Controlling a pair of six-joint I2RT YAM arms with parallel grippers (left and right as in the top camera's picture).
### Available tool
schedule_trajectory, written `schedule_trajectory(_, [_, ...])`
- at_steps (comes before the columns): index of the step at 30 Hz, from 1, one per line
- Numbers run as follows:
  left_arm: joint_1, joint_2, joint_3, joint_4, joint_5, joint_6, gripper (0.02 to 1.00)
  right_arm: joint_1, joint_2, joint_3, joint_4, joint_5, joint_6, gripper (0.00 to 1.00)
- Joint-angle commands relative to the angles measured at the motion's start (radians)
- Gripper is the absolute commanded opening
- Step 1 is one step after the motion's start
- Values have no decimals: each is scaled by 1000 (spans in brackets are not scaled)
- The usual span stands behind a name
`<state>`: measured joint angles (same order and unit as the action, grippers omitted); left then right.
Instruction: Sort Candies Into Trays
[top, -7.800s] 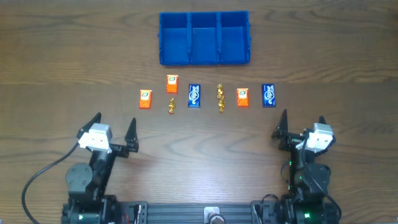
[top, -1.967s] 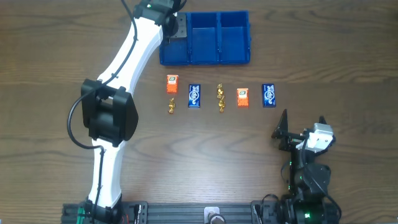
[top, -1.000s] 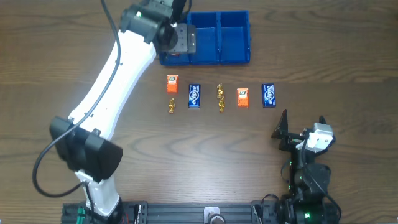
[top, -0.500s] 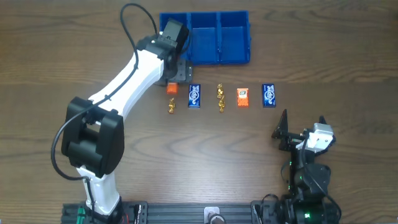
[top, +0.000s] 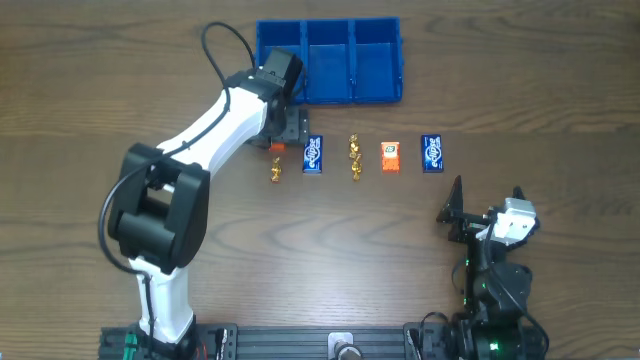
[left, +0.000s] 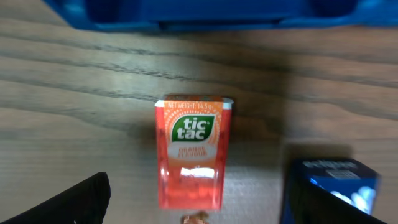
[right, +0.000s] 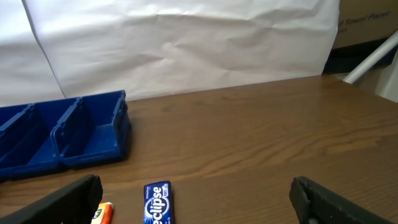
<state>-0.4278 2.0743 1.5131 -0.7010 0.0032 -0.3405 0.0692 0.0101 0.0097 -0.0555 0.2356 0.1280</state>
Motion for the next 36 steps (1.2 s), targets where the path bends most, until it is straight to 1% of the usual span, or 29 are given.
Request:
schedule_trajectory(1, [5, 48, 0, 19, 21, 3, 912, -3, -8, -2, -3, 2, -6, 1000])
schedule_trajectory(11, [19, 54, 0, 24, 20, 3, 862, -3, -8, -2, -3, 2, -6, 1000])
schedule_trajectory(17, [22, 69, 0, 26, 23, 3, 816, -3, -8, -2, -3, 2, -6, 1000])
schedule_trajectory(19, [22, 71, 0, 26, 23, 3, 796, -3, -8, -2, -3, 2, -6, 1000])
schedule_trajectory(22, [22, 76, 0, 26, 24, 3, 735, -3, -8, -2, -3, 2, -6, 1000])
schedule_trajectory(28, [22, 95, 0, 27, 24, 3, 695, -3, -8, -2, -3, 2, -6, 1000])
schedule_trajectory(31, [22, 97, 0, 31, 24, 3, 625, -3, -8, -2, -3, 2, -6, 1000])
schedule_trajectory(34, [22, 97, 0, 41, 24, 3, 505, -3, -8, -2, -3, 2, -6, 1000])
schedule_trajectory(36, [22, 97, 1, 47, 29, 3, 452, -3, -8, -2, -3, 2, -6, 1000])
